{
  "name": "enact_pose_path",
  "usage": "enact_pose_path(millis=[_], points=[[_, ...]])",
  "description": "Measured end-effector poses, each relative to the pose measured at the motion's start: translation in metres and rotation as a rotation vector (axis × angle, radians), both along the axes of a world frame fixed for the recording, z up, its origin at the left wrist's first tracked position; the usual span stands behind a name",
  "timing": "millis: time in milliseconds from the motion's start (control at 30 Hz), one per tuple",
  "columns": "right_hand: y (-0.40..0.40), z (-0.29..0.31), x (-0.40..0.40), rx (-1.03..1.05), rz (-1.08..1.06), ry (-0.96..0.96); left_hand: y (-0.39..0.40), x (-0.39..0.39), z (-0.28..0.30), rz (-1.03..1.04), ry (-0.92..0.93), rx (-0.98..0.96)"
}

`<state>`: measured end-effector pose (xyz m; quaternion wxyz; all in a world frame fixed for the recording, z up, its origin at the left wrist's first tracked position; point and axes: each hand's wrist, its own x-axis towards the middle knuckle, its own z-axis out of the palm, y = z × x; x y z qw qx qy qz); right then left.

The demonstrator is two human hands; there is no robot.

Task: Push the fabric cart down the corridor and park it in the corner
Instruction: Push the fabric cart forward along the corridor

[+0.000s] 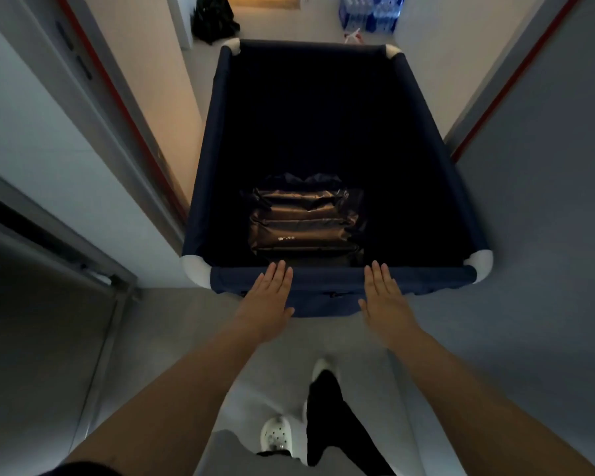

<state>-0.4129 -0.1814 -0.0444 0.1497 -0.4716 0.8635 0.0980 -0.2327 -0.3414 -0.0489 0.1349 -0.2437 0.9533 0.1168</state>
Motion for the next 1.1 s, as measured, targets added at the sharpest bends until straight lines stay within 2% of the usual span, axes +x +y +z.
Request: enact_pose_path(millis=[367,700,1100], points=[[-0.107,-0.005,-0.098,-0.043,0.084,0.015,-0.104,-0.094,0.007,0.072,-0.047,-0.061],[-0.206,-0.006,-0.189,-0.109,0.106,-0.087,-0.201,-0.181,0.019,0.092,-0.117,-0.015],[-0.329,-0.006,-0.280,-0.140,0.079,-0.072,-0.327,-0.268,0.015,0.083,-0.042,0.004]])
